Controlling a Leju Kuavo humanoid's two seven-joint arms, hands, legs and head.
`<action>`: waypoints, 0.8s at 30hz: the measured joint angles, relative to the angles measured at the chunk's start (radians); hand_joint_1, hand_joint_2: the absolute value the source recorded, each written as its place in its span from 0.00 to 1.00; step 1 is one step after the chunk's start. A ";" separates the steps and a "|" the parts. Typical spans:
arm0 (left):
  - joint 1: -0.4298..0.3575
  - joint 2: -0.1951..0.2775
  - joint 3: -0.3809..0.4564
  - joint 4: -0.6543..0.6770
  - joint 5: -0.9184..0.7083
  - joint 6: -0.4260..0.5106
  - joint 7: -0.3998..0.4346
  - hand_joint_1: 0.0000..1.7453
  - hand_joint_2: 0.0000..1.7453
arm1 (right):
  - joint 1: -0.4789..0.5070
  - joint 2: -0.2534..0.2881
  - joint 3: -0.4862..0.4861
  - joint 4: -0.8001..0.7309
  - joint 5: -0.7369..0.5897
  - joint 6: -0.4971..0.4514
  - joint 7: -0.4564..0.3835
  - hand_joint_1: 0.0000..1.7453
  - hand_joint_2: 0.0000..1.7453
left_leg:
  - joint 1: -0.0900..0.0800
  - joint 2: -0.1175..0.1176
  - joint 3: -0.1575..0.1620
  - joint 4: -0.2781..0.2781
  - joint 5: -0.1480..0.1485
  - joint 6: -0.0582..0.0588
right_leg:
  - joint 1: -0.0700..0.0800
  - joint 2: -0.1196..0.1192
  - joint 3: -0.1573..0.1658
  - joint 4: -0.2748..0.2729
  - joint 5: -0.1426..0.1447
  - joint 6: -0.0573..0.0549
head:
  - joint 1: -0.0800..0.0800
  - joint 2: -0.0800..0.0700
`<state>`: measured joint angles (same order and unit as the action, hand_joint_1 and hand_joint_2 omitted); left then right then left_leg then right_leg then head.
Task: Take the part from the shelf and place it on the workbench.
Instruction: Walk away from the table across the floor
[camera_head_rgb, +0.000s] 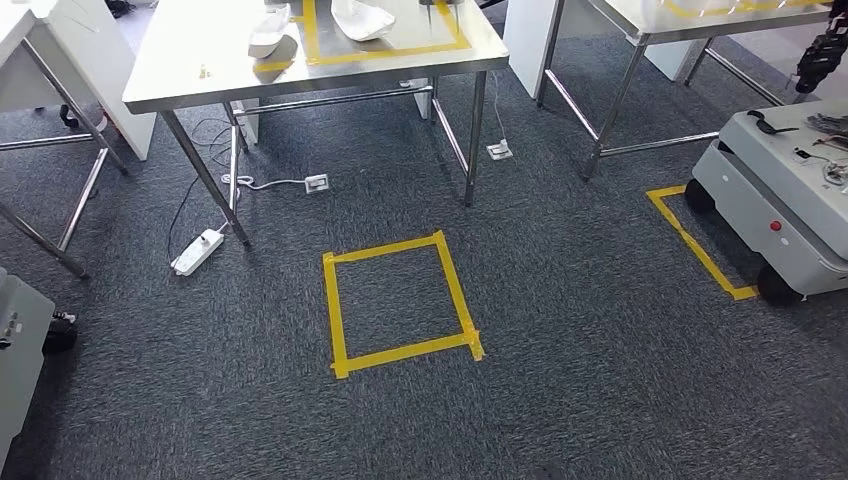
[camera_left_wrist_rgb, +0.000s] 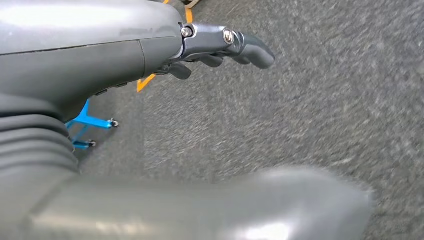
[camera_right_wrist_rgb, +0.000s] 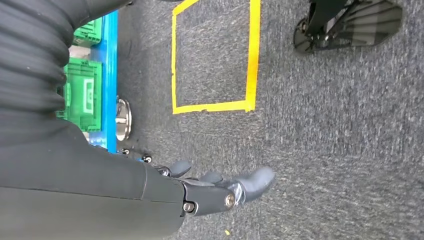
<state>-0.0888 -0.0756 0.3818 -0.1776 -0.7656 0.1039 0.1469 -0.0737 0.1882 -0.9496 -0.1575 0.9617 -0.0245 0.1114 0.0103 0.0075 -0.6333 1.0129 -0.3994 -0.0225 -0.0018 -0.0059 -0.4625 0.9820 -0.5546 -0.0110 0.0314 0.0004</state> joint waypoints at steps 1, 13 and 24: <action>0.000 0.000 -0.002 0.000 -0.004 -0.003 0.014 0.00 1.00 | 0.000 0.001 0.000 0.000 0.002 0.000 0.001 0.00 1.00 | 0.001 -0.001 -0.007 0.011 -0.014 -0.005 | -0.002 -0.002 -0.006 -0.003 0.010 -0.010 | -0.002 0.000; 0.085 0.012 -0.073 0.005 0.150 -0.020 0.010 0.00 1.00 | 0.006 -0.026 0.159 -0.092 -0.188 0.002 -0.011 0.00 1.00 | -0.006 -0.005 0.133 -0.008 -0.118 0.008 | 0.005 -0.009 -0.083 0.026 0.066 -0.007 | -0.005 0.000; 0.138 0.027 -0.159 -0.039 0.350 -0.046 -0.041 0.00 0.00 | 0.070 -0.077 0.399 -0.142 -0.438 0.006 -0.043 0.00 0.50 | -0.011 -0.002 0.111 -0.008 -0.106 0.030 | 0.002 -0.007 -0.091 0.015 0.089 0.012 | -0.004 0.000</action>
<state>0.0492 -0.0483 0.2225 -0.2164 -0.4152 0.0581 0.1060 -0.0037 0.1108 -0.5507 -0.2999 0.5236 -0.0181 0.0686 -0.0011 0.0056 -0.5228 1.0046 -0.5054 0.0070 0.0002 -0.0129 -0.5536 0.9969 -0.4658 0.0010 0.0274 0.0004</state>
